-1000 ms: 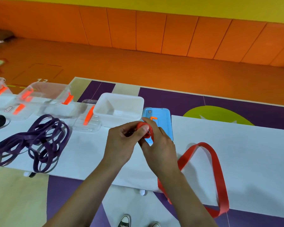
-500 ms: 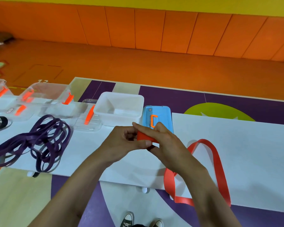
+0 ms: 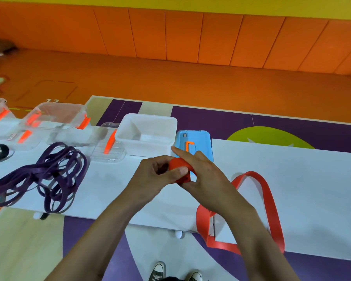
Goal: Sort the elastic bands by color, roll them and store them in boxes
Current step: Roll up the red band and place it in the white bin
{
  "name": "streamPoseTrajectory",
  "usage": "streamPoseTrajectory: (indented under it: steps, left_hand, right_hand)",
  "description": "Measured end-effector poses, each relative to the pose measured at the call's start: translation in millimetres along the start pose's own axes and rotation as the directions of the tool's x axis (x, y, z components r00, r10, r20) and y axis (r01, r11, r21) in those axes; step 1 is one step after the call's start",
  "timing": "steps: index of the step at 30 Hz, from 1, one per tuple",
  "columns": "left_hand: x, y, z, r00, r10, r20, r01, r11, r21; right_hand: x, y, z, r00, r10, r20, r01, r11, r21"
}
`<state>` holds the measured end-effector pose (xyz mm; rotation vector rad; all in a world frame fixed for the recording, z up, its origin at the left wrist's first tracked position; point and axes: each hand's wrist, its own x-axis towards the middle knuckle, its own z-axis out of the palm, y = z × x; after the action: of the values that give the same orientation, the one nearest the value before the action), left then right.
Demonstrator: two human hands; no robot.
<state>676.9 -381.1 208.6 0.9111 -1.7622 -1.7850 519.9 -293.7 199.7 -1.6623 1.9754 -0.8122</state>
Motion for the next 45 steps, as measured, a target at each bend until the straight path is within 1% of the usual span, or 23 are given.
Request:
streamPoseTrajectory:
  steps: [2, 4, 6, 8, 13, 15, 18, 21, 24, 26, 28, 30, 31, 33, 37, 39, 40, 42, 43, 45]
  left_hand:
    - [-1.7, 2.3, -6.6, 0.994, -0.060, 0.090, 0.054, 0.996, 0.067]
    - [-1.5, 2.6, -7.7, 0.986, -0.118, 0.121, 0.098, 0.983, 0.155]
    - [-1.5, 0.9, -6.8, 0.977, -0.169, 0.132, 0.149, 0.978, 0.147]
    - [-2.4, -0.6, -4.7, 0.972, -0.189, 0.142, 0.172, 0.978, 0.121]
    - [-6.9, -3.5, 2.5, 0.980, -0.158, 0.124, 0.141, 0.980, 0.137]
    - [-9.3, -4.2, 5.3, 0.985, -0.133, 0.113, 0.113, 0.978, 0.173]
    - [-11.5, -3.7, 8.6, 0.984, -0.091, 0.152, 0.054, 0.971, 0.233]
    - [-10.6, -4.6, 10.2, 0.983, -0.069, 0.168, 0.022, 0.962, 0.272]
    - [-11.7, -7.9, 14.8, 0.992, -0.058, 0.109, 0.043, 0.990, 0.135]
    - [-13.0, -9.8, 21.5, 1.000, -0.021, 0.016, 0.020, 0.998, 0.065]
    - [-14.4, -12.0, 30.5, 0.994, 0.025, -0.102, -0.020, 0.998, 0.052]
    - [-15.4, -13.8, 36.7, 0.979, 0.039, -0.201, -0.031, 0.999, 0.044]
    - [-15.2, -14.6, 36.8, 0.974, 0.034, -0.225, -0.027, 0.999, 0.037]
    - [-14.7, -18.0, 31.6, 0.975, 0.030, -0.218, -0.020, 0.999, 0.049]
    - [-18.5, -24.0, 24.4, 0.974, 0.054, -0.220, -0.022, 0.989, 0.147]
    - [-20.7, -25.6, 24.9, 0.975, 0.043, -0.218, -0.010, 0.989, 0.148]
    - [-21.1, -25.6, 22.0, 0.980, 0.026, -0.195, -0.001, 0.992, 0.125]
    - [-20.4, -22.1, 7.2, 0.994, -0.031, -0.101, 0.039, 0.996, 0.083]
    - [-19.3, -18.3, -1.7, 0.997, -0.068, -0.031, 0.070, 0.993, 0.099]
    - [-16.7, -10.9, -14.8, 0.987, -0.129, 0.095, 0.110, 0.976, 0.188]
  right_hand:
    - [-0.1, 2.0, -1.7, 0.997, 0.022, 0.072, -0.021, 1.000, -0.018]
    - [-0.2, 0.3, -0.9, 0.991, 0.025, 0.132, -0.016, 0.998, -0.068]
    - [-0.9, -0.7, 1.0, 0.985, 0.017, 0.170, -0.002, 0.996, -0.091]
    - [-2.0, -1.2, 1.5, 0.982, 0.018, 0.188, 0.002, 0.994, -0.108]
    - [-3.3, -2.3, 2.1, 0.981, 0.008, 0.192, 0.017, 0.991, -0.132]
    - [-3.5, 0.0, -1.3, 0.984, 0.024, 0.175, -0.008, 0.996, -0.091]
    - [-6.0, 5.3, -10.0, 0.990, 0.068, 0.122, -0.067, 0.998, -0.013]
    - [-9.4, 9.2, -14.6, 0.994, 0.071, 0.086, -0.073, 0.997, 0.027]
    - [-10.7, 8.2, -12.5, 0.996, 0.087, 0.036, -0.089, 0.994, 0.057]
    - [-10.3, 2.8, -4.9, 0.996, 0.089, -0.009, -0.088, 0.995, 0.049]
    - [-9.0, -6.2, 8.0, 0.994, 0.066, -0.087, -0.066, 0.998, 0.003]
    - [-6.3, -13.4, 20.3, 0.982, 0.056, -0.181, -0.072, 0.994, -0.081]
    - [-4.7, -15.6, 24.1, 0.976, 0.057, -0.208, -0.084, 0.989, -0.123]
    - [-3.1, -16.6, 28.8, 0.975, 0.053, -0.215, -0.089, 0.984, -0.157]
    - [-2.3, -15.3, 28.4, 0.991, 0.006, -0.134, -0.023, 0.991, -0.129]
    - [-1.7, -13.4, 24.7, 0.999, 0.008, -0.052, -0.014, 0.993, -0.117]
    - [-1.4, -12.1, 22.1, 1.000, 0.012, -0.006, -0.012, 0.993, -0.114]
    - [-1.1, -9.7, 16.4, 0.994, 0.007, 0.107, 0.007, 0.991, -0.134]
    - [-1.4, -9.7, 13.7, 0.986, 0.003, 0.168, 0.023, 0.989, -0.148]
    - [-1.0, -10.0, 10.5, 0.965, -0.001, 0.261, 0.050, 0.982, -0.182]
